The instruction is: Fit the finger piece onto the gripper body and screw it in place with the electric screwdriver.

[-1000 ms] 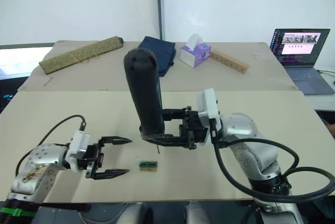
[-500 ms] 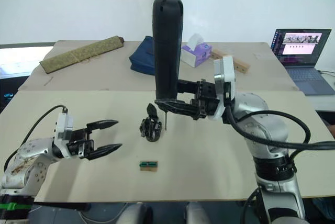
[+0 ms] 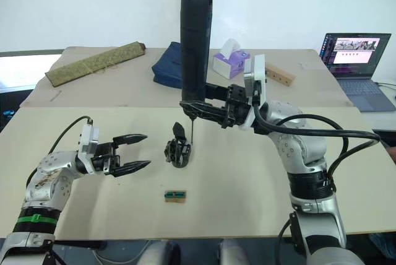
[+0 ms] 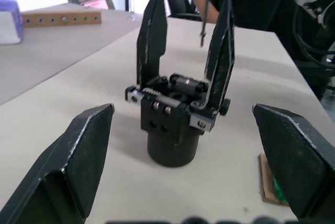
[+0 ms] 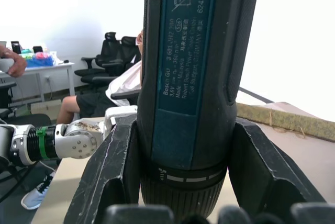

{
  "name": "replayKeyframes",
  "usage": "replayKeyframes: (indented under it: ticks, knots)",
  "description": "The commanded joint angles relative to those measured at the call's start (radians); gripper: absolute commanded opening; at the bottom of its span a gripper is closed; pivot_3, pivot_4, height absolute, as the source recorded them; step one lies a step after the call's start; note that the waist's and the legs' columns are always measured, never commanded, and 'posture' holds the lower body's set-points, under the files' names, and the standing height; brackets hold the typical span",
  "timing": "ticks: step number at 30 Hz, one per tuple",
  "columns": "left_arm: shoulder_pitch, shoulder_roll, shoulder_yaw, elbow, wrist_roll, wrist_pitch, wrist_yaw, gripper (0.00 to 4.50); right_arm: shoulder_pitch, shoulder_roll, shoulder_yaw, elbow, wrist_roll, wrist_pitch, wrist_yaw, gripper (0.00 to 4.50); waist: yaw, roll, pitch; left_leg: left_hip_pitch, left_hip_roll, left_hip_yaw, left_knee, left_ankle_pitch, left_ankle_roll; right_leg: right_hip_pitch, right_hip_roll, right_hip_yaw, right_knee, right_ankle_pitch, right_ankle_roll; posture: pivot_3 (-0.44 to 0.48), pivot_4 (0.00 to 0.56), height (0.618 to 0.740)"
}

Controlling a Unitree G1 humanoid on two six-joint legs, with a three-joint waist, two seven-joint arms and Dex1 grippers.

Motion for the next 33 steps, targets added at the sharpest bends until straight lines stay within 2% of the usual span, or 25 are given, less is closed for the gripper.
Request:
replayKeyframes:
  ticks: [1, 19, 33]
  knots:
    - [-0.028, -0.011, 0.005, 0.009, -0.003, -0.018, -0.017, 4.50, -0.042, 0.019, -0.018, -0.019, -0.005, -0.053, 0.004, 1.93, 0.000, 0.000, 0.000, 0.000, 0.000, 0.000, 0.000, 0.000, 0.000, 0.000, 0.000, 0.000, 0.000, 0.000, 0.000, 0.000, 0.150, 0.740]
    - [-0.071, -0.065, -0.024, 0.063, 0.040, -0.041, -0.001, 4.50, -0.109, 0.141, 0.027, 0.026, -0.071, -0.074, -0.002, 1.93, -0.001, 0.000, 0.000, 0.000, 0.000, -0.001, 0.000, 0.000, 0.000, 0.000, 0.000, 0.000, 0.002, 0.000, 0.000, 0.000, 0.150, 0.740]
    - [-0.056, -0.082, -0.042, 0.061, 0.087, -0.084, 0.018, 4.50, -0.121, 0.174, 0.069, 0.050, -0.124, -0.087, 0.009, 1.93, -0.001, 0.000, 0.000, 0.000, 0.000, -0.001, 0.001, 0.000, 0.000, -0.001, 0.000, 0.000, 0.008, 0.000, 0.000, 0.000, 0.150, 0.740]
